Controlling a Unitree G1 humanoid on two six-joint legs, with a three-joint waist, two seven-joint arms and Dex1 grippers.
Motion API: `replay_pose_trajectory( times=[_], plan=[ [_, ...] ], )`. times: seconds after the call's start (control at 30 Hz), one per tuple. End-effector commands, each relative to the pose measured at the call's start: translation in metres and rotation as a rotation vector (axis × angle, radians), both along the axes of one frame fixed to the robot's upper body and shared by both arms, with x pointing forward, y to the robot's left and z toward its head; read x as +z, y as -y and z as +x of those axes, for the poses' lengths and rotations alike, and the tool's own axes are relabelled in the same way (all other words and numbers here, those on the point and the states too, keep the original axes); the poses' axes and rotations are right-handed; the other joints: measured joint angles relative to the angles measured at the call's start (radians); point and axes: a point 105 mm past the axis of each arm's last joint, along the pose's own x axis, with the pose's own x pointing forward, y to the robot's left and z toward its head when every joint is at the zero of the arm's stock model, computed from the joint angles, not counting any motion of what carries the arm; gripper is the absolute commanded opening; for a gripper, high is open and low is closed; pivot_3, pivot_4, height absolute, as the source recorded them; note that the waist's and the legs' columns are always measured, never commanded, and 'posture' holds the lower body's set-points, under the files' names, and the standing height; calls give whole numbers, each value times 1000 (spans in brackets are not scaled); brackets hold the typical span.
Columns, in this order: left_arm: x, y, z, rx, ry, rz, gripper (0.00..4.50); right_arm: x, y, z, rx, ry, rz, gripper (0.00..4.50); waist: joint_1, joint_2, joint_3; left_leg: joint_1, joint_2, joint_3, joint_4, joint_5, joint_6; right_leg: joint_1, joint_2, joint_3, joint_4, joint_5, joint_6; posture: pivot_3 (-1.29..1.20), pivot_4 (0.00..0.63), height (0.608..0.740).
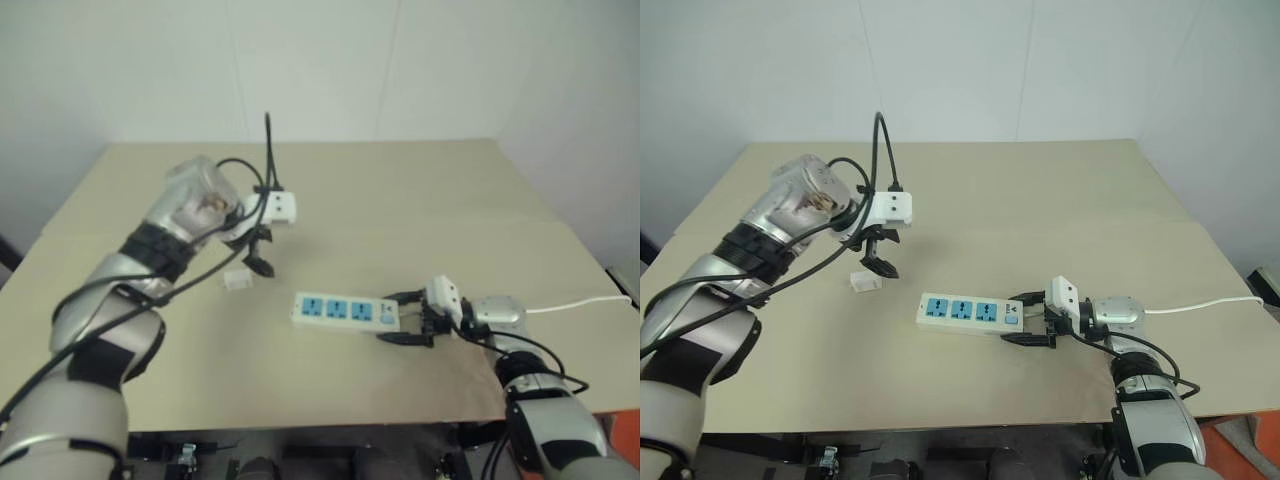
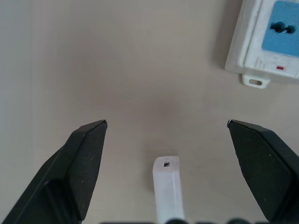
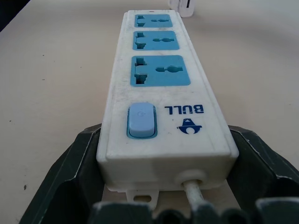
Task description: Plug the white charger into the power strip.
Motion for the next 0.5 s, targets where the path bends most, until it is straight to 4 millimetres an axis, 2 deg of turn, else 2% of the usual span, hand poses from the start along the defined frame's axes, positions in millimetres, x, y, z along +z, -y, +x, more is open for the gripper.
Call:
replay_pose_trajectory(
  times=[0.03,0.13,0.23,0.5],
  plan=[
    [6,-2,3,24,12,46,4500,-9,4,-7,9,-7,-36,3403,0,0,0,0,0,0,0,0,0,0,0,0,0,0,0,0,150,740],
    [-4,-9,5,53,-2,114,4500,-11,3,-7,7,-9,-39,3403,0,0,0,0,0,0,0,0,0,0,0,0,1,0,0,0,150,740],
    [-6,-6,4,52,-23,108,4500,-12,2,-7,4,-10,-39,3403,-1,0,0,0,0,0,0,0,0,1,0,0,0,0,0,0,150,740],
    [-19,-17,11,94,-3,229,4500,-16,-3,-7,9,-20,-36,3403,-5,0,0,1,0,-1,0,0,0,1,0,0,1,0,0,0,150,740]
  ],
)
